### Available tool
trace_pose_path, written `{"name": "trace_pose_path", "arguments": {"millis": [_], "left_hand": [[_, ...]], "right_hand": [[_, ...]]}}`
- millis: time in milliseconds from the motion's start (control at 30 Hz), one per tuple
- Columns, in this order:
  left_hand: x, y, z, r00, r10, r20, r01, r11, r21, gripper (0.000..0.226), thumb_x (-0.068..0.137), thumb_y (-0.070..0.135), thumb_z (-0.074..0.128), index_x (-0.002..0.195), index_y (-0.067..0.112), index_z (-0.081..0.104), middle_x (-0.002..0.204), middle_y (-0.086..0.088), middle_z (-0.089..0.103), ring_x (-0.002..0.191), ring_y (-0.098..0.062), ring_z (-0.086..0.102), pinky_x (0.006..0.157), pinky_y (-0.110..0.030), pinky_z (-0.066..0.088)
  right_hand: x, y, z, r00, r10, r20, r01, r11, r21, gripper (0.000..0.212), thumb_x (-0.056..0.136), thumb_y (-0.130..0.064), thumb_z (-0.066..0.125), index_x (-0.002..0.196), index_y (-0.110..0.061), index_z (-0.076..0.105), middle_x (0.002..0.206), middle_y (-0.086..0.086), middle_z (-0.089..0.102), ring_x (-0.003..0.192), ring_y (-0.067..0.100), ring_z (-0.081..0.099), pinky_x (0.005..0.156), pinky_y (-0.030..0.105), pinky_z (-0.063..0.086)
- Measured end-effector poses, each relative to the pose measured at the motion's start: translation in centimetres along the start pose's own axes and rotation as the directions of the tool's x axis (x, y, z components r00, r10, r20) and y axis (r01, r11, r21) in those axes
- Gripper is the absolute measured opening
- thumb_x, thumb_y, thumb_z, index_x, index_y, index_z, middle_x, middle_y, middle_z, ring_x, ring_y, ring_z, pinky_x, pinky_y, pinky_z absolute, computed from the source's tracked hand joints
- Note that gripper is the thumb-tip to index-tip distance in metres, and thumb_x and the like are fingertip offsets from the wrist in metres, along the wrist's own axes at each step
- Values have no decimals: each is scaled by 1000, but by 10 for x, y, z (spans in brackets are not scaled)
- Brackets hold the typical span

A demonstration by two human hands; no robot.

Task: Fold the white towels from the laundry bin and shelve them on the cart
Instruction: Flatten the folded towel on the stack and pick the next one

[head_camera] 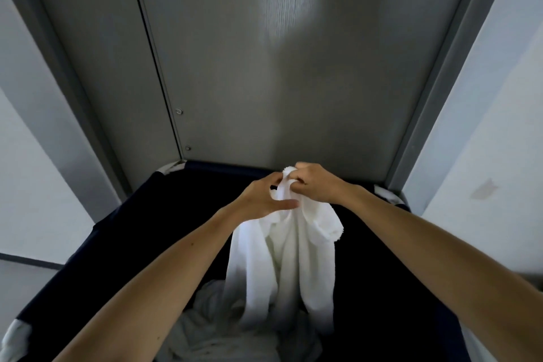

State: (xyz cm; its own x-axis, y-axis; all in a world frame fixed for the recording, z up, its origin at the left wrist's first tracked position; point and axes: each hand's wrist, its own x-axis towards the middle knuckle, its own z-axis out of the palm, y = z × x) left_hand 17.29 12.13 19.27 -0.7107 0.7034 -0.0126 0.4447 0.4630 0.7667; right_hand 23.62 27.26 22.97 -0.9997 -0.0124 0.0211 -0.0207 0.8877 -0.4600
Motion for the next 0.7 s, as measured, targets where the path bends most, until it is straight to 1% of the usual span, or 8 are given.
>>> {"name": "trace_pose_path", "arguments": {"millis": [100,200,267,333,400,500,600,700], "left_hand": [[0,2,9,998,-5,-68,8,999,41,20,82,32,69,92,22,55,78,12,56,71,-9,54,59,-16,39],[2,7,17,993,15,-115,-9,998,58,20,88,25,59,70,20,53,64,10,50,59,-9,47,50,-16,34],[3,10,16,975,3,-223,-10,999,-31,19,89,20,55,73,11,59,63,6,51,57,-9,45,52,-19,35],[5,11,10,921,-40,-386,-2,994,-107,15,89,15,53,77,9,59,64,4,51,58,-10,45,58,-23,34],[11,10,1,864,-109,-492,29,985,-168,18,89,15,50,73,7,54,60,3,44,57,-13,40,55,-26,31],[15,9,-2,864,-160,-477,92,982,-163,25,89,18,48,66,10,49,58,3,42,55,-12,39,50,-22,31],[13,-3,4,858,-197,-475,138,978,-157,24,89,18,48,69,6,52,60,2,47,60,-16,43,53,-21,34],[10,-15,5,845,-242,-477,176,968,-180,22,90,19,47,76,5,58,66,-1,53,67,-20,48,56,-22,37]], "right_hand": [[-7,7,5,1000,-9,19,9,1000,-18,20,90,-10,48,83,4,60,73,-6,34,69,13,40,60,17,31],[-14,8,4,999,-38,-22,38,999,23,19,90,-11,52,97,-9,69,73,-7,37,66,6,41,63,12,32],[-17,12,2,1000,-3,-21,3,1000,14,14,88,-14,56,95,-8,67,76,-2,41,69,12,43,66,17,34],[-22,20,2,998,57,19,-56,998,-20,11,87,-20,59,81,-11,60,77,0,46,75,16,45,68,23,36],[-28,31,1,992,125,21,-125,991,46,13,87,-25,61,77,-18,55,73,-5,49,70,11,47,63,18,37],[-33,40,0,984,176,0,-175,976,128,12,86,-30,64,88,-19,60,72,-10,50,66,5,46,59,12,37],[-31,40,7,976,200,86,-211,966,152,18,87,-36,63,100,-22,62,93,-5,56,86,11,51,73,20,39],[-35,42,16,961,223,165,-269,892,362,14,90,-22,62,103,-28,62,107,-4,55,94,10,52,73,16,43]]}}
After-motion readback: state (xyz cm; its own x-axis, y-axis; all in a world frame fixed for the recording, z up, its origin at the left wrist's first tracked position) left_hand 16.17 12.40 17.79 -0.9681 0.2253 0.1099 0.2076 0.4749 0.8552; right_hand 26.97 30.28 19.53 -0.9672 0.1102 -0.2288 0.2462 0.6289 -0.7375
